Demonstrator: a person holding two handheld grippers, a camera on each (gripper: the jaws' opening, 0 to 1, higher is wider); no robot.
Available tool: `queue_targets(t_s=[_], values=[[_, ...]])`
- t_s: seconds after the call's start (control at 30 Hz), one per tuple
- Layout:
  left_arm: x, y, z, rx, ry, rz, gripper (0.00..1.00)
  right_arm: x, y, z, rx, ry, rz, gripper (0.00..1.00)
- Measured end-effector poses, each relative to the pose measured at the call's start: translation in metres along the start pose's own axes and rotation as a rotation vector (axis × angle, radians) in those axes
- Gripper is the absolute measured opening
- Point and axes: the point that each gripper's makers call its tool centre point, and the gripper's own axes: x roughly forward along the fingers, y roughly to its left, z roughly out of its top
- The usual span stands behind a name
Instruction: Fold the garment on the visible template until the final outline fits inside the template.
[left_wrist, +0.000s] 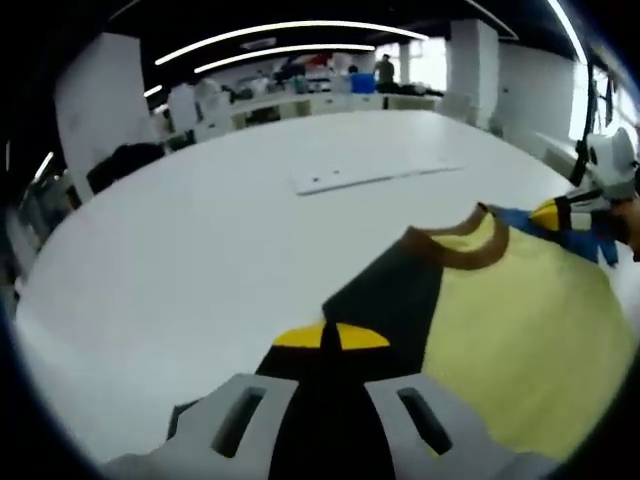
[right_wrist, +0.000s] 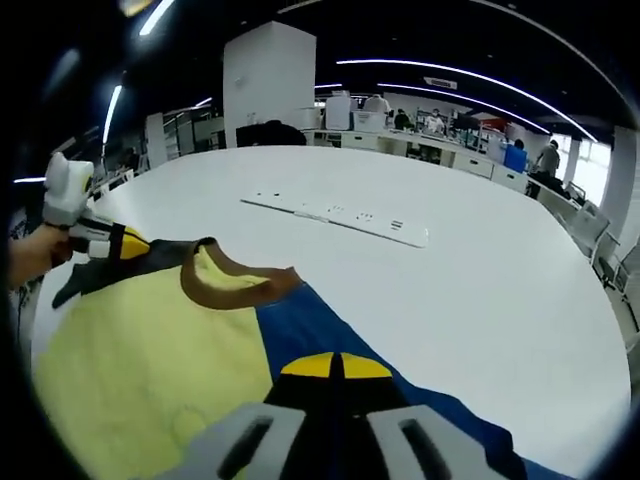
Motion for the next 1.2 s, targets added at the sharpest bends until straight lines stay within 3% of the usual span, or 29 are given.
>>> queue_targets(t_s=[0.27, 0.37, 0.47, 0.67, 0.73, 0.9, 1.2], values=[[0.000, 0.000, 0.001, 0.036, -0.007, 0.013, 0.01, -0.002, 0.001, -0.001, -0.002, 0.002, 0.002, 0.00], [-0.002, 0.000, 0.001, 0.034, -0.013, 0.011, 0.10, -0.003, 0.001, 0.000, 0.030, -0.005, 0.011, 0.01], [-0.007, -0.001, 0.001, -0.030, -0.025, -0.009, 0.25, -0.009, 0.003, 0.014, 0.041, -0.073, 0.030, 0.13], [-0.021, 0.004, -0.001, -0.005, -0.024, 0.006, 0.46, -0.018, 0.007, 0.024, 0.055, -0.085, 0.056, 0.53], [-0.029, 0.009, 0.002, -0.035, -0.042, 0.013, 0.55, -0.022, 0.010, 0.020, 0.045, -0.065, 0.071, 0.59], [-0.046, 0.012, 0.008, -0.043, -0.067, 0.006, 0.66, -0.037, 0.023, 0.009, 0.000, 0.004, 0.114, 0.76], [-0.081, -0.002, 0.019, 0.003, -0.110, -0.049, 0.91, -0.070, 0.042, 0.014, -0.050, 0.003, 0.160, 0.93]])
